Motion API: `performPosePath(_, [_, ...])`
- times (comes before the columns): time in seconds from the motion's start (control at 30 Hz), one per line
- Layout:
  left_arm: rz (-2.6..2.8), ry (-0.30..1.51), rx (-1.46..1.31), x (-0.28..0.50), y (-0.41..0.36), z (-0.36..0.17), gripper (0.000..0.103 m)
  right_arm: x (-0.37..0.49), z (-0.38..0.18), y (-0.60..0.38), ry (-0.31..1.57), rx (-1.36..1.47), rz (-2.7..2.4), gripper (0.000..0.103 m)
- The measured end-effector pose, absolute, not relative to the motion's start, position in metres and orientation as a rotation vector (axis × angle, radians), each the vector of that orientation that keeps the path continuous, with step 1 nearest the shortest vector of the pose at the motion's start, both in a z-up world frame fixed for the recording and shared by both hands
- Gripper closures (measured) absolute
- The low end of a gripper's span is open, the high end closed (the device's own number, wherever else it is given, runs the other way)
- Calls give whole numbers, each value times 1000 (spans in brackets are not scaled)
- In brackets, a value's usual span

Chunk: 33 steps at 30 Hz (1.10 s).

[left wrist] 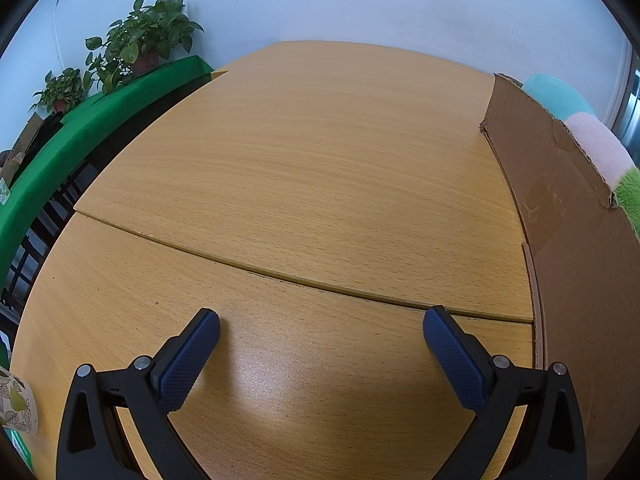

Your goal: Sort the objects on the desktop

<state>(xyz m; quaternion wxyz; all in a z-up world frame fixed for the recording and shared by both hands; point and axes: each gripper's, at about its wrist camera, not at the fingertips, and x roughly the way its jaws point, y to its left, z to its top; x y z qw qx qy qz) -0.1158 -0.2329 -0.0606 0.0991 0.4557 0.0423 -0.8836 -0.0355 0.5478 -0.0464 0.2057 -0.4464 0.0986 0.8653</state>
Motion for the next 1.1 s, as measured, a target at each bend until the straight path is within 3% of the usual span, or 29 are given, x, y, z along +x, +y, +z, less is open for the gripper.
performPosePath(1.1, [-2619,124,1350,-117,-235,-60,0,-44,-50,557,277,-1242,2412,0])
